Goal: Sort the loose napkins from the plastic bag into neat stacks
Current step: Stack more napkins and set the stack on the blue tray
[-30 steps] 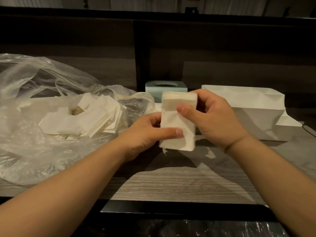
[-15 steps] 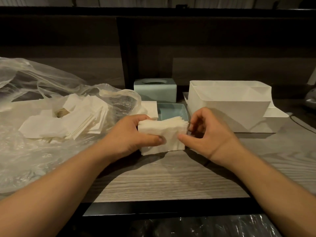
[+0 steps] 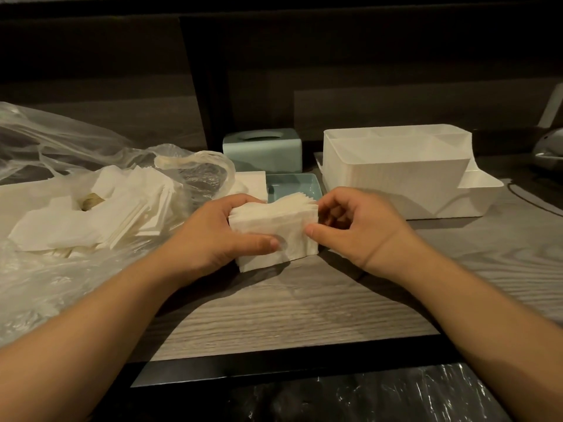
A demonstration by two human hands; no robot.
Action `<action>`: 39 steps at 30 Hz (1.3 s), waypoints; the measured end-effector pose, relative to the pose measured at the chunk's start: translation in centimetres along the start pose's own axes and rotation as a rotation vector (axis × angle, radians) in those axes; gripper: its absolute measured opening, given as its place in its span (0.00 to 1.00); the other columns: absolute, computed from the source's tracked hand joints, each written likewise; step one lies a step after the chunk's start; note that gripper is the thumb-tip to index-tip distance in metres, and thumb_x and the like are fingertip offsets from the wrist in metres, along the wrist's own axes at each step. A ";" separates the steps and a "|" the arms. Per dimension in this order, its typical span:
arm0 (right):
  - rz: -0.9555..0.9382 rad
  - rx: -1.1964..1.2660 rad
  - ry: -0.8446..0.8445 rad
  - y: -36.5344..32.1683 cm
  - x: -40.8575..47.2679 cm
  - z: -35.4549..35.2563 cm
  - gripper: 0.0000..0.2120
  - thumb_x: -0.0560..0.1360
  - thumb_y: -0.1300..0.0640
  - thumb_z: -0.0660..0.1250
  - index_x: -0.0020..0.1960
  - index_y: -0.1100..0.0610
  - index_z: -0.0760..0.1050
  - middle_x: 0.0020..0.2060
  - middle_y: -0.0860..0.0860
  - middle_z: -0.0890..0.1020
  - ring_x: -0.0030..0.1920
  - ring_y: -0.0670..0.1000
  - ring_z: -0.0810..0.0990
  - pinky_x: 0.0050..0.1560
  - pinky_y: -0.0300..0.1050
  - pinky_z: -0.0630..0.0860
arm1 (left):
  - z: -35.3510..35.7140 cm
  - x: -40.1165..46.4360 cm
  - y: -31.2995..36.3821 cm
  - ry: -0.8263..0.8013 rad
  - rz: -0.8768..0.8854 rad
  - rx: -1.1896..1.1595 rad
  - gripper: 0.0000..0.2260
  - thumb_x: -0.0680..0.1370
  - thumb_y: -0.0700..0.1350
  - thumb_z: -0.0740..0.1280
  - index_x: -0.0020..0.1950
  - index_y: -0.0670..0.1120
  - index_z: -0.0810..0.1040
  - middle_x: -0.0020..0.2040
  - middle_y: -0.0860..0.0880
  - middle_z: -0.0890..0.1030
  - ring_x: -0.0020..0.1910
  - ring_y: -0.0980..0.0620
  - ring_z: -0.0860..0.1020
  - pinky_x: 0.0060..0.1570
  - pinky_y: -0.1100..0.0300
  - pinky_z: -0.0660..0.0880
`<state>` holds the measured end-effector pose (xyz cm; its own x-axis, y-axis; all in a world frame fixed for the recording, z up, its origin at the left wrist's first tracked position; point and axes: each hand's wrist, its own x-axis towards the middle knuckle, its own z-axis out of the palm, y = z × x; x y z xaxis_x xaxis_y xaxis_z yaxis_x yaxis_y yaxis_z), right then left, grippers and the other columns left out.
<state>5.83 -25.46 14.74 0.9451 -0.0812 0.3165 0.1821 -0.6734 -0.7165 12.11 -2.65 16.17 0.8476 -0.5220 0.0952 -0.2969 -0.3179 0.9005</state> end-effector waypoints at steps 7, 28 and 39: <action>0.018 0.043 -0.013 0.3 0.3 0.2 0.06 0.75 0.51 0.74 0.46 0.49 0.78 0.41 0.46 0.84 0.43 0.46 0.82 0.50 0.49 0.83 | -0.1 0.0 0.0 -0.013 0.001 -0.015 0.20 0.68 0.44 0.81 0.58 0.51 0.82 0.48 0.53 0.87 0.47 0.55 0.86 0.43 0.68 0.79; 0.046 0.049 0.017 -0.2 0.2 0.2 0.08 0.74 0.49 0.75 0.48 0.49 0.78 0.41 0.51 0.83 0.43 0.51 0.81 0.48 0.50 0.82 | -0.5 0.4 -0.6 -0.034 0.029 0.025 0.26 0.64 0.49 0.81 0.61 0.53 0.81 0.51 0.53 0.86 0.50 0.55 0.84 0.48 0.63 0.80; 0.039 0.103 -0.002 0.1 0.4 0.7 0.17 0.72 0.50 0.77 0.56 0.45 0.73 0.42 0.51 0.78 0.37 0.42 0.75 0.44 0.45 0.80 | -0.5 0.5 -0.9 -0.064 0.068 0.042 0.21 0.71 0.45 0.80 0.62 0.53 0.82 0.52 0.52 0.86 0.51 0.53 0.85 0.51 0.59 0.80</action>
<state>6.45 -25.03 14.39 0.9526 -0.1038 0.2859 0.1723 -0.5906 -0.7884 13.03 -2.19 15.64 0.7956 -0.5924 0.1268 -0.3718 -0.3124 0.8742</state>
